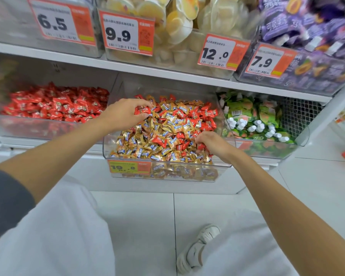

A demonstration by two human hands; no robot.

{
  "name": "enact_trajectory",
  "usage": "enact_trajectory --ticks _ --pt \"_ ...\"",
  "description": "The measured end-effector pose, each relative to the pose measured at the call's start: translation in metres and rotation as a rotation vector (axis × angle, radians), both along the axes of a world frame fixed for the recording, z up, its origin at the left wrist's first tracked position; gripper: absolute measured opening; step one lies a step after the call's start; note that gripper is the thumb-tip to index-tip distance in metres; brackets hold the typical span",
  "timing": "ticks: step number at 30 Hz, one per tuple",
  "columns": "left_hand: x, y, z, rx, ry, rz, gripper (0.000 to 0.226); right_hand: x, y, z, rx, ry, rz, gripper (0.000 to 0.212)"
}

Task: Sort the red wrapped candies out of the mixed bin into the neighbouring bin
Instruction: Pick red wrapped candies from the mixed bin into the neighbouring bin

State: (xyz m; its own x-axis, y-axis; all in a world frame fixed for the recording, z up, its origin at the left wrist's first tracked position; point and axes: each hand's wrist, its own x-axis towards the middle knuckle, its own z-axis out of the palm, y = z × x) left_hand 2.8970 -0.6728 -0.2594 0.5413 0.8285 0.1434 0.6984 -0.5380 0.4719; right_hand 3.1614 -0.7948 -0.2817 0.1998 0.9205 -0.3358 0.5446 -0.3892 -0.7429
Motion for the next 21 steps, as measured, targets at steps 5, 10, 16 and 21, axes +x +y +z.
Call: enact_trajectory --ticks 5,10,16,21 --pt "-0.001 0.003 -0.003 0.011 0.045 -0.013 0.03 0.001 0.003 -0.001 0.02 0.013 0.063 0.018" --pt "0.0 0.008 -0.008 0.021 0.087 -0.034 0.029 0.002 0.007 -0.006 0.03 -0.192 0.162 0.022" --pt "-0.002 0.013 -0.014 0.029 0.074 -0.042 0.028 -0.012 0.021 -0.025 0.055 -0.285 0.261 0.03" --pt "-0.002 0.015 -0.016 0.03 0.027 -0.031 0.028 0.001 0.019 -0.017 0.137 -0.161 0.226 0.026"
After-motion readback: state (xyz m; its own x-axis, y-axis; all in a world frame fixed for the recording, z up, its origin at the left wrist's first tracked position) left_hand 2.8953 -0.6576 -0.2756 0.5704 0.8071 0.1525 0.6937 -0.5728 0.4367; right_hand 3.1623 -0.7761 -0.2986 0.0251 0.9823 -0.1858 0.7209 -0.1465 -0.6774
